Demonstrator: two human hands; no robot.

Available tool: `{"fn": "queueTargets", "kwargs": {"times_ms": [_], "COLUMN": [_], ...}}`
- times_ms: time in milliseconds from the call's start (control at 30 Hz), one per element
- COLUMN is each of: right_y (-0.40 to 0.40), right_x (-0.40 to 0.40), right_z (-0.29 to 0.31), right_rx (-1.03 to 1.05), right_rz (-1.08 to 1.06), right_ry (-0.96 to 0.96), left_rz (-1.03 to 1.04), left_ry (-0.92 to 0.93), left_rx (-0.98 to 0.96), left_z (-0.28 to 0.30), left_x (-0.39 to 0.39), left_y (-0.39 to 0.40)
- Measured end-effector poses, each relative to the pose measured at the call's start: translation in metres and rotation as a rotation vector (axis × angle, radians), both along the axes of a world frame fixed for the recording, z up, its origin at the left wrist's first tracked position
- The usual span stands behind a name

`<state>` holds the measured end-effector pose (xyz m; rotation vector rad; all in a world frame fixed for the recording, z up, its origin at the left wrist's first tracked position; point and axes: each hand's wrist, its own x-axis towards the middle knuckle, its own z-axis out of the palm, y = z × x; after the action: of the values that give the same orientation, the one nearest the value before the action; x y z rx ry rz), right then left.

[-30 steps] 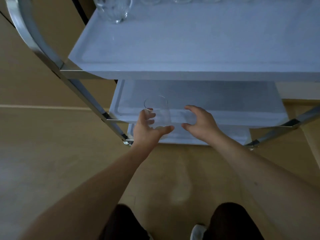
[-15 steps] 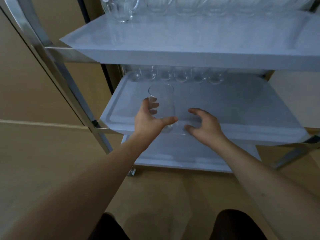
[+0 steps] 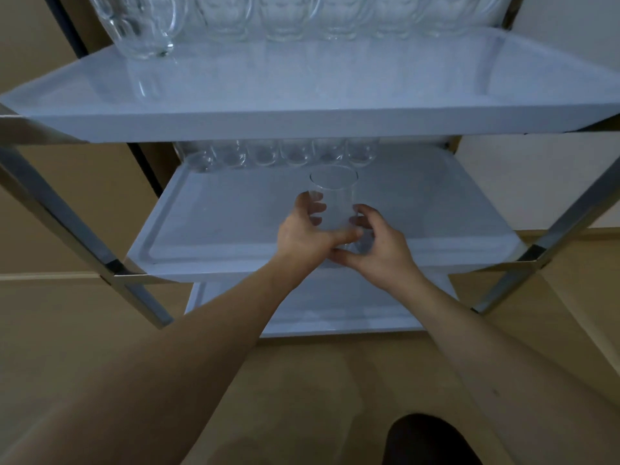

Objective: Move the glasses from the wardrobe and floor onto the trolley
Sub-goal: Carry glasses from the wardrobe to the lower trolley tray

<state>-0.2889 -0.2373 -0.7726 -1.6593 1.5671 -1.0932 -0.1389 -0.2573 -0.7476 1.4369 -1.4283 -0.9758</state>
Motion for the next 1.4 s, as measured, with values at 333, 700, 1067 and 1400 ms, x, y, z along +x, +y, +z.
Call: {"fn": "queueTargets", "kwargs": {"times_ms": [333,700,1067,1400], "right_y": [-0.017,-0.08,-0.178,-0.231], "right_x": [-0.06,-0.099,-0.118,-0.114], "right_z": [-0.012,-0.019,-0.017,-0.017], "right_rx": [-0.052,-0.133,-0.153,-0.108], "right_rz": [-0.161,-0.321,-0.436,-0.508], "right_ry": [-0.082,0.056,0.098,0.169], "left_rz": [-0.205,-0.176,-0.167,-0.164], "left_ry": [-0.096,-0.924,-1.017,-0.992], "left_rx": [-0.011,-0.136,-0.235,-0.219], "left_z": [0.002,-0.052,-0.057,-0.06], "left_x": [-0.054,-0.043,-0.041,-0.043], "left_y": [-0.025,-0.073,-0.074,-0.075]}}
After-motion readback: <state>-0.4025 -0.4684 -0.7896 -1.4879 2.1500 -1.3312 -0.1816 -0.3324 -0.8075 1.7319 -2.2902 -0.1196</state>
